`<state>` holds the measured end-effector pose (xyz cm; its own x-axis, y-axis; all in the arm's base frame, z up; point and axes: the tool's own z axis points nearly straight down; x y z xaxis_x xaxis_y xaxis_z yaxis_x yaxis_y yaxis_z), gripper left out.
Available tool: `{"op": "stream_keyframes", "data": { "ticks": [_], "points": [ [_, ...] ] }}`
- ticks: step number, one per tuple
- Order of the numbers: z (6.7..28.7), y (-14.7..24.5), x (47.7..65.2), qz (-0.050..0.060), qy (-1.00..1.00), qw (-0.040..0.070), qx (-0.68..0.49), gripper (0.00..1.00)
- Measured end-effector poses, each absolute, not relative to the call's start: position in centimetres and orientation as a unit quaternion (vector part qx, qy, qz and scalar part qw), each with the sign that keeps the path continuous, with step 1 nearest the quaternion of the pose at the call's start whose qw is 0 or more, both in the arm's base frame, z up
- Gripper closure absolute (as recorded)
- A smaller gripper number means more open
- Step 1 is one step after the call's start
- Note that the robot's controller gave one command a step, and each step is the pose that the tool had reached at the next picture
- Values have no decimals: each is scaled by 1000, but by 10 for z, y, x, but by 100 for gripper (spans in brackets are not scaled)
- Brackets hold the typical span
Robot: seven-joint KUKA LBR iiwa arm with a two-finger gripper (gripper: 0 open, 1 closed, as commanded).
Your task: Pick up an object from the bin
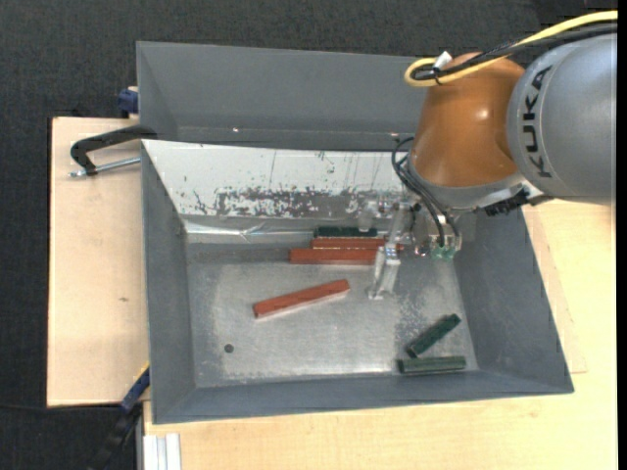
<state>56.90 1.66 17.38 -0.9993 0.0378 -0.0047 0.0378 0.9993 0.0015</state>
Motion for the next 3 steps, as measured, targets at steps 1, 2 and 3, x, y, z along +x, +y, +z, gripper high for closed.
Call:
{"op": "stream_keyframes", "data": {
  "ticks": [1,2,3],
  "points": [
    [152,37,585,1,1000,3,24,0],
    [94,78,557,1,996,2,-92,0],
    [71,88,559,1,995,1,-102,100]
  ]
}}
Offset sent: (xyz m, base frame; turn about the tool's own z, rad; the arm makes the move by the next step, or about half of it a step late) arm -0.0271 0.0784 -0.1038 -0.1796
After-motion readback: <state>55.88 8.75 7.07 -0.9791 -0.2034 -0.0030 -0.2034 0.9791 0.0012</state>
